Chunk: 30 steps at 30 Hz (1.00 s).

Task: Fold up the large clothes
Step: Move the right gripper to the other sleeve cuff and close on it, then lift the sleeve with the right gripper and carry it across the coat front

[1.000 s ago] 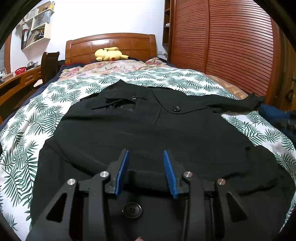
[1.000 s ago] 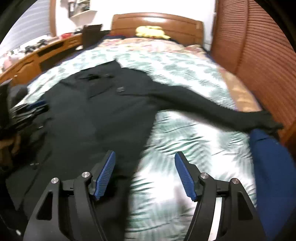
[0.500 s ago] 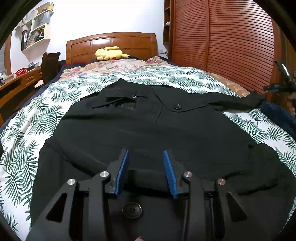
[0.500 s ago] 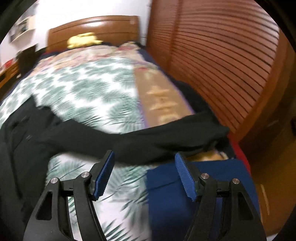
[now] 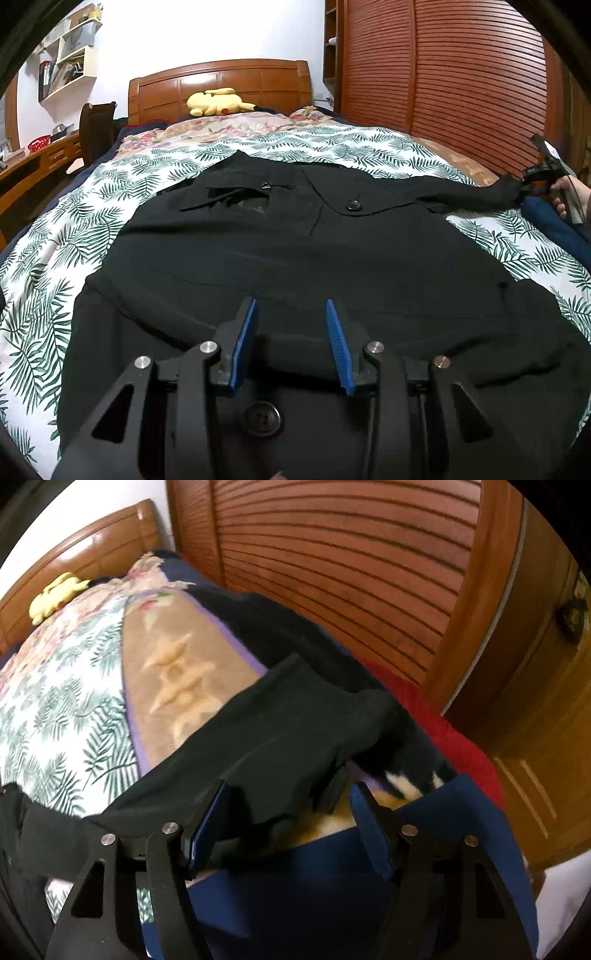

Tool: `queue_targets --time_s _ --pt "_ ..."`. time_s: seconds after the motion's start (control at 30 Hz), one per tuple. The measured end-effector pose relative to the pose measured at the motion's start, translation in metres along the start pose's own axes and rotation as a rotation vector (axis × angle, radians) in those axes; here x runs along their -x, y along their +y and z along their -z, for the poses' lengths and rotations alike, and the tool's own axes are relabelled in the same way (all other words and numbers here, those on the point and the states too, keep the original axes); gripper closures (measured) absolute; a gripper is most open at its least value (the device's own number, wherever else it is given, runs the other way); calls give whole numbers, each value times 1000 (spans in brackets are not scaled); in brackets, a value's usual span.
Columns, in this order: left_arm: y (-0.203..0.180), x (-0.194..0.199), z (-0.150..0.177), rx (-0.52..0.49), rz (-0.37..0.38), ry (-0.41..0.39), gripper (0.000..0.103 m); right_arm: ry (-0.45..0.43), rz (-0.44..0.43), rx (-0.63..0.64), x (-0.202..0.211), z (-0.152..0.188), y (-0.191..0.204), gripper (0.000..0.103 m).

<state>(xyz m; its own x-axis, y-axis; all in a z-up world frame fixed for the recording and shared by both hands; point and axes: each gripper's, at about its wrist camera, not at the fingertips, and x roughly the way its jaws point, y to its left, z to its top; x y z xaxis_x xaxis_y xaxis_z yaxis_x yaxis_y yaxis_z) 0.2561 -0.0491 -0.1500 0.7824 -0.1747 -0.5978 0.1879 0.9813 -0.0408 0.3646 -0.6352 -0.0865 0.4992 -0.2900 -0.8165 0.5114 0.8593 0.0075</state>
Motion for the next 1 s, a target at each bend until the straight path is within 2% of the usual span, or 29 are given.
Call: queue_targets --time_s 0.03,0.07,0.1,0.13,0.17,0.2,0.33,0.43,0.73,1.0 --pt "0 0 1 -1 0 1 66 11 -6 -6 -4 0 0 34" --pt "0 0 1 -3 0 2 66 22 -16 -2 -6 1 2 40" --pt "0 0 1 -3 0 2 66 33 -28 13 -8 3 5 59" --pt "-1 0 1 -4 0 2 66 43 -27 37 -9 5 11 68" --pt "-1 0 1 -4 0 2 66 45 -28 72 -7 7 19 88" --pt "-1 0 1 -4 -1 2 66 25 -30 109 -2 9 27 93" --pt "-1 1 1 -9 -1 -1 66 -100 -101 228 41 15 63 95" --pt "0 4 0 -1 -3 -17 66 -159 -157 286 78 20 91 95" --pt "-3 16 -1 -31 2 -36 66 -272 -249 491 185 50 183 96" --pt "6 40 -5 -49 36 -30 66 -355 -290 568 249 70 230 96"
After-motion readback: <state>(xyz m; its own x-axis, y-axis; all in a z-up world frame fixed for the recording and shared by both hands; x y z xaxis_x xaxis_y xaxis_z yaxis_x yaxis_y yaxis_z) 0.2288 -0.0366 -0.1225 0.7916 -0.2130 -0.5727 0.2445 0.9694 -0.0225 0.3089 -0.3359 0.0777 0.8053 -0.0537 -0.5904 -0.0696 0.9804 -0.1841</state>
